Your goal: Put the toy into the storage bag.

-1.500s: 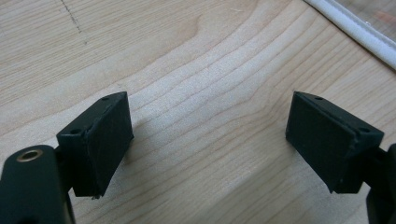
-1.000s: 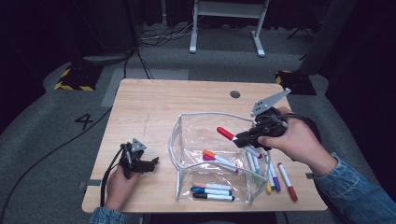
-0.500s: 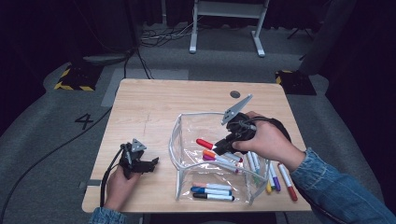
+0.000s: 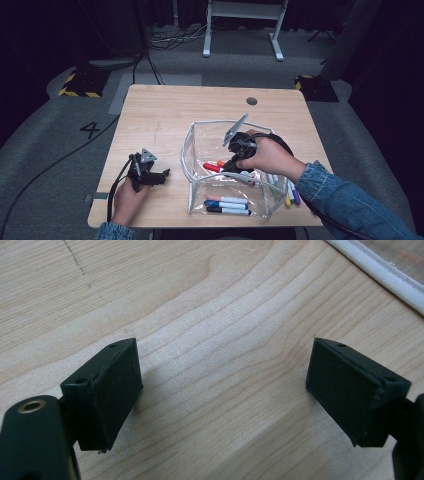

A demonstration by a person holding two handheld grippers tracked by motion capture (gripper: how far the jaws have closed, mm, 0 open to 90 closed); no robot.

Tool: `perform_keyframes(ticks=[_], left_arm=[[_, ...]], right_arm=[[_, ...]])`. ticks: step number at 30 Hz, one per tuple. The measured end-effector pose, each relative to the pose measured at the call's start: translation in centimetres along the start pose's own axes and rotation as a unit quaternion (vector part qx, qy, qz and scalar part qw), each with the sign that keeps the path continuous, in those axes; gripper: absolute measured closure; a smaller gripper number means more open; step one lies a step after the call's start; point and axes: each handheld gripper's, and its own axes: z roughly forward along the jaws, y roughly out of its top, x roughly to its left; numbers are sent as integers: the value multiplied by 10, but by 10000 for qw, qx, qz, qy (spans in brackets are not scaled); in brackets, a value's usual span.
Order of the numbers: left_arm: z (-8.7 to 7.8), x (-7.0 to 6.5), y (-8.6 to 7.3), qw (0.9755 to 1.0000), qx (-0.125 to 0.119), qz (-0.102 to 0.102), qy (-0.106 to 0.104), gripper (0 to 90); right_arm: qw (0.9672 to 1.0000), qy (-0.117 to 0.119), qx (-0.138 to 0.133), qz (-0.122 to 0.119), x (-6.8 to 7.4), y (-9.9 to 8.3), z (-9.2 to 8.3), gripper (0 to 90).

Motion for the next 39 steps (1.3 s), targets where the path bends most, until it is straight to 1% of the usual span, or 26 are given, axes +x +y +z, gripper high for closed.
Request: perform_keyframes(ticks=[3,6,9,11,13,15,16,18,22,24,27,29,30,31,32,35,37,38,39], left_arm=[[0,0,0,10000,0,-1,-1,149],[0,0,0,10000,0,0,-1,149],[0,0,0,10000,-1,1,0,149],[0,0,0,10000,0,2,0,149],[0,0,0,10000,0,0,1,149],[0,0,0,10000,1,2,0,149],[0,0,0,10000,0,1,1,149],[0,0,0,10000,0,0,-1,149],[0,0,0,10000,-1,0,0,149],[0,0,0,10000,2,2,-4,149],[0,0,0,10000,1,4,-2,149],[0,0,0,10000,4,8,-2,149],[0,0,0,10000,1,5,-3,149],[0,0,0,10000,4,9,-3,148],[0,0,0,10000,4,6,-4,149],[0,0,0,10000,4,6,-4,149],[0,0,0,10000,2,4,-4,149],[0,0,0,10000,4,5,-4,149],[0,0,0,10000,2,1,-4,149]], right_arm=[[9998,184,63,28,-3,-1,9,769],[9995,241,185,8,-6,-2,17,770],[9990,287,332,39,-9,-3,26,770],[9984,367,430,57,-11,-3,33,770],[9973,499,545,47,-11,-4,40,769],[9966,564,603,63,-12,-5,44,769],[9964,560,629,41,-13,-5,45,770],[9957,591,714,81,-14,-6,47,769],[9949,509,861,146,-17,-8,53,769],[9944,541,893,190,-19,-9,56,769],[9939,474,982,144,-22,-11,61,768],[9931,435,1073,160,-23,-12,65,762],[9927,447,1116,137,-24,-13,66,723],[9926,489,1105,137,-24,-15,68,651],[9933,491,1030,159,-24,-16,70,617],[9944,421,943,227,-25,-17,71,509],[9963,254,802,191,-26,-17,69,463],[9969,232,727,192,-26,-17,67,458],[9976,152,624,264,-27,-17,62,447]])
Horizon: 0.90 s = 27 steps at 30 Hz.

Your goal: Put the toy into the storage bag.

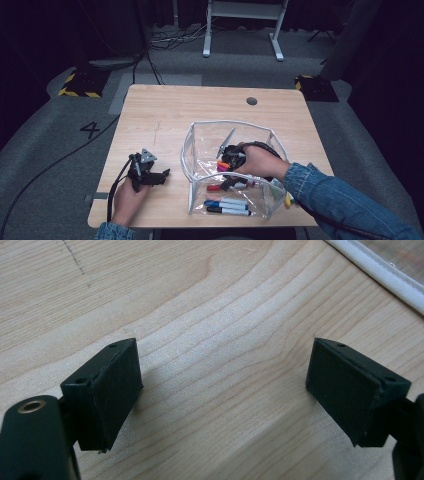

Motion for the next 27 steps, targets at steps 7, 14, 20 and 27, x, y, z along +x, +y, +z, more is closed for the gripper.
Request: perform_keyframes(ticks=[7,14,20,27], left_arm=[[0,0,0,10000,-1,0,0,149],[0,0,0,10000,0,3,0,149],[0,0,0,10000,0,1,0,149],[0,0,0,10000,-1,3,0,149]], right_arm=[[9955,-528,-766,185,2,-2,-36,433],[9861,-876,-1376,324,14,-11,-80,434],[9766,-1101,-1777,498,20,-36,-113,442],[9661,-1310,-2084,774,22,-73,-142,443]])
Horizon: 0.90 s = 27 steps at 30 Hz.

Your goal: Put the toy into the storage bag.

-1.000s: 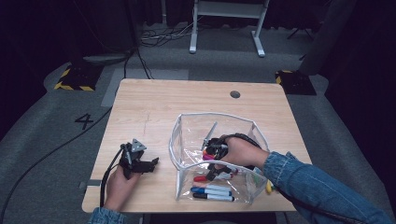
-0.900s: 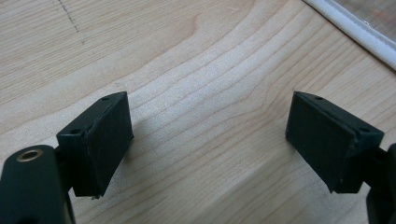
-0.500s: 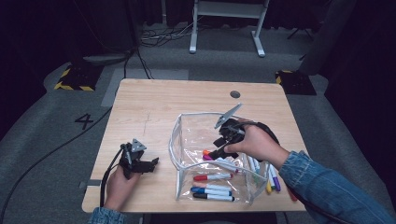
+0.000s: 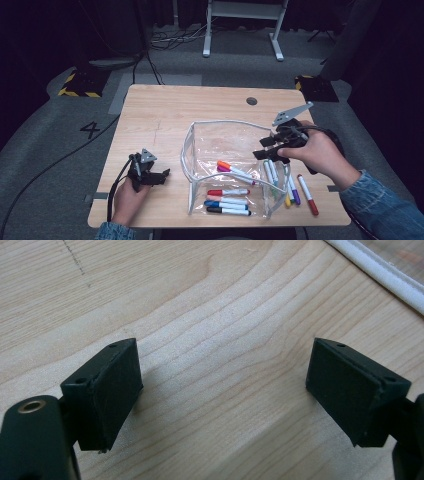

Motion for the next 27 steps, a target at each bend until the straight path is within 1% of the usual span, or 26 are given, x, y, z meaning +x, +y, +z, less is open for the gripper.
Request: perform_keyframes(ticks=[4,7,10,13,16,20,22,24,26,27], left_arm=[[0,0,0,10000,0,-1,0,149],[0,0,0,10000,1,-2,0,148],[0,0,0,10000,1,-2,-1,148],[0,0,0,10000,0,-3,-1,149],[0,0,0,10000,1,-1,0,149],[0,0,0,10000,1,-2,0,149],[0,0,0,10000,0,0,1,149],[0,0,0,10000,0,0,1,149],[0,0,0,10000,0,-4,0,149],[0,0,0,10000,0,0,0,148]], right_arm=[[9997,-147,-132,157,-7,-13,-19,442],[9991,-175,-229,311,-13,-25,-30,457],[9982,-230,-371,421,-17,-34,-40,448],[9967,-341,-511,527,-22,-45,-55,447],[9955,-444,-552,624,-27,-56,-63,446],[9931,-663,-544,804,-35,-76,-69,443],[9913,-814,-526,890,-40,-88,-70,446],[9897,-945,-477,964,-45,-101,-68,451],[9877,-1046,-407,1092,-51,-117,-62,457],[9867,-1069,-379,1162,-53,-122,-60,458]])
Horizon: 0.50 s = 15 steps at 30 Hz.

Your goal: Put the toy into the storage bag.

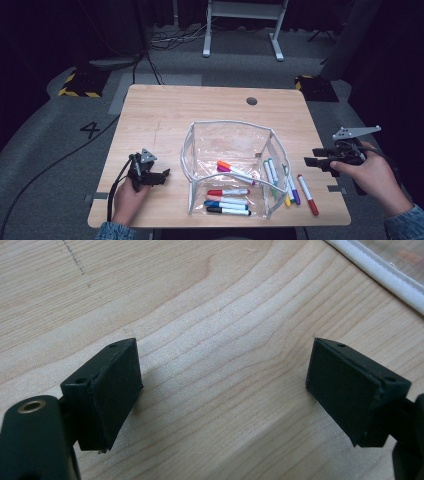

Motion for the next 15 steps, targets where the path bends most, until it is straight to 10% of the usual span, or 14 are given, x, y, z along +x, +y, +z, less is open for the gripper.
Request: perform_keyframes(ticks=[15], left_arm=[[0,0,0,10000,-1,-4,-1,149]], right_arm=[[9931,-409,993,469,-29,-75,66,529]])
